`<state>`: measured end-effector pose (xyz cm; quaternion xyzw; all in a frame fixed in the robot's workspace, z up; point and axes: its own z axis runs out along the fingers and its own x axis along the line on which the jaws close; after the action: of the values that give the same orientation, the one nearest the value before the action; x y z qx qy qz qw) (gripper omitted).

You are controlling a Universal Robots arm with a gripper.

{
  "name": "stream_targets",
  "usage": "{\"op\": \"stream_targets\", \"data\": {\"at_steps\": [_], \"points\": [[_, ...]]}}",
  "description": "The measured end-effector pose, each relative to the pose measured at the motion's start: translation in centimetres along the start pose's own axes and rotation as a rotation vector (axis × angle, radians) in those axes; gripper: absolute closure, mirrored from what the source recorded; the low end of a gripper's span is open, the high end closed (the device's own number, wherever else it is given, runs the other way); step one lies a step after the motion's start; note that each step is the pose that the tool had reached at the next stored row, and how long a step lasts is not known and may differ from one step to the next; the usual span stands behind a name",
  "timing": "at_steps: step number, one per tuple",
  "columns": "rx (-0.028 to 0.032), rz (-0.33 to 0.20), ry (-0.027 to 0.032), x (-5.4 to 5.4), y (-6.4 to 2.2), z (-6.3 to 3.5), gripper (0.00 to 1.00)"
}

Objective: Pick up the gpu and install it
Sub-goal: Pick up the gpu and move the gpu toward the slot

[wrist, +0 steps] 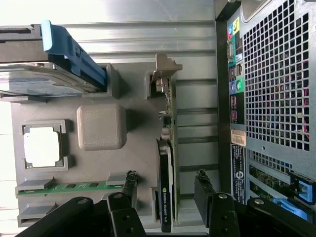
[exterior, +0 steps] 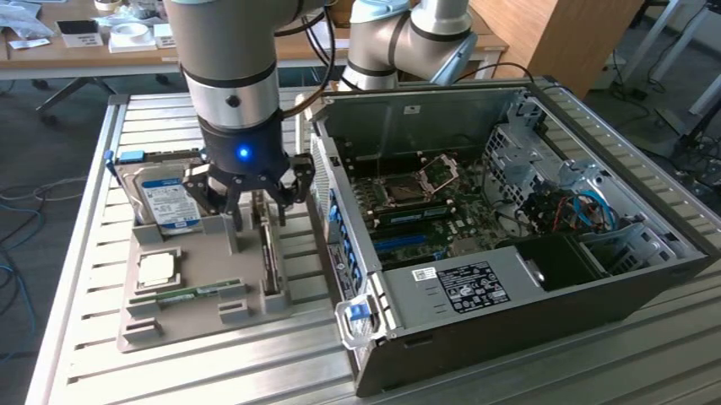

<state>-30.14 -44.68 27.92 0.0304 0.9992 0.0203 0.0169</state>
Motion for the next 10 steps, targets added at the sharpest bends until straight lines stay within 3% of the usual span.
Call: {"op": "stream_targets", "data": {"at_steps": [10], "points": [[0.0001, 0.000, 0.0000, -0.3, -0.03, 1.21, 0.41]]}}
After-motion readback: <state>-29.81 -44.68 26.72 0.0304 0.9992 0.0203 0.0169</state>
